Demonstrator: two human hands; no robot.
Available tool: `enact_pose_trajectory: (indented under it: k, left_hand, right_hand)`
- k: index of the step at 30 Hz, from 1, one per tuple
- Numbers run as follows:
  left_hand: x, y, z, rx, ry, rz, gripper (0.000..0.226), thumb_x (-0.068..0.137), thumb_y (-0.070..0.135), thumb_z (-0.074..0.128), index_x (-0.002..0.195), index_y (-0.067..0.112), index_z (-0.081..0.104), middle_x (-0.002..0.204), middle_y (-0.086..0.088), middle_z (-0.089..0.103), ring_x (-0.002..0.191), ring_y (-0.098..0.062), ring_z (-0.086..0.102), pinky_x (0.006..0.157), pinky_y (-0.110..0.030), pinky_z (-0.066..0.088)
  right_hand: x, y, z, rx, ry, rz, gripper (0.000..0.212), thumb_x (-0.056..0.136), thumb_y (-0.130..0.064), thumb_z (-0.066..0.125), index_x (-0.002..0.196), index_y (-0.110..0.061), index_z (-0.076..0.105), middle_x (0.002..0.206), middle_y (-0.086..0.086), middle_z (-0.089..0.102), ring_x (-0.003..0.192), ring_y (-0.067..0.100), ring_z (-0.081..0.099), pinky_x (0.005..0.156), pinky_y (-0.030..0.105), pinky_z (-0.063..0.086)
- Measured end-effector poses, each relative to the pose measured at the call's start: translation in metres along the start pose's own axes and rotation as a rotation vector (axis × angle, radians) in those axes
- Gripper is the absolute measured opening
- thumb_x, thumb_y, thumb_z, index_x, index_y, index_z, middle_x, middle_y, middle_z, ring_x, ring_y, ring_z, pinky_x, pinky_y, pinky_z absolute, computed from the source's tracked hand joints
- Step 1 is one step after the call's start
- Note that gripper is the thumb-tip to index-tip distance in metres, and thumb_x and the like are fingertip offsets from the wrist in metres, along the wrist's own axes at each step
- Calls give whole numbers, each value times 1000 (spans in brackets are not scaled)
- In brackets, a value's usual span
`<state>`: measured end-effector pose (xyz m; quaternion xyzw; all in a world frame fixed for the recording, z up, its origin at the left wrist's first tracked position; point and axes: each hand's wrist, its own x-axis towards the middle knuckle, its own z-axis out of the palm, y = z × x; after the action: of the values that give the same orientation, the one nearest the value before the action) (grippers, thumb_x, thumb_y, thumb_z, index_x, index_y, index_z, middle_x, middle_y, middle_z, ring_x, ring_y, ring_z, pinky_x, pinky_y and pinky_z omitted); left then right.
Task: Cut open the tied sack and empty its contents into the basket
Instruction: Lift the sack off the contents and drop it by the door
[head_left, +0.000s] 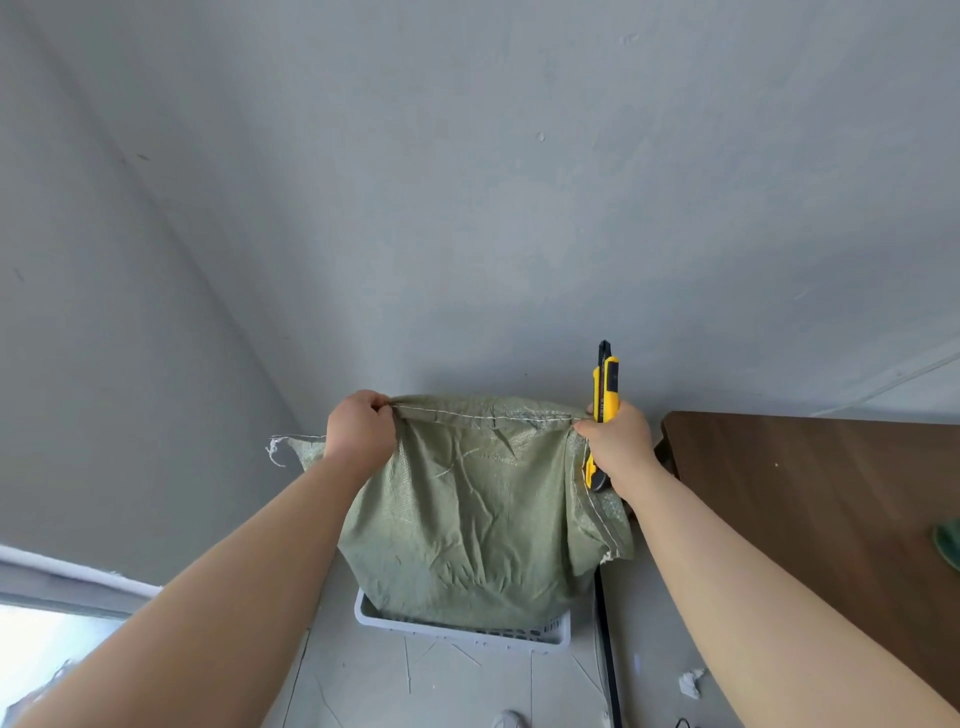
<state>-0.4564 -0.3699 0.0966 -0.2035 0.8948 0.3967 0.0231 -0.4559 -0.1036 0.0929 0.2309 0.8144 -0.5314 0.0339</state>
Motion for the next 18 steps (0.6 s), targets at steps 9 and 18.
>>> enact_pose_trajectory:
  k: [9,18]
  left_hand:
    - [0,3,-12,-79,169,2,28,96,9,41,115,3,61,93,-14,66,74,-24,53,69,-29,37]
    - [-2,3,-29,-206,346,-30,28,96,10,40,112,5,62,90,-8,63,79,-24,54,71,-30,39]
  right_hand:
    - [4,-19,4,0,-61,-65,16,85,-9,65,97,-12,55,74,2,51,60,13,47,53,26,36]
    - [1,-44,18,17,-103,-138,16,83,-9,66,96,-10,56,72,0,50,62,13,47,57,26,38]
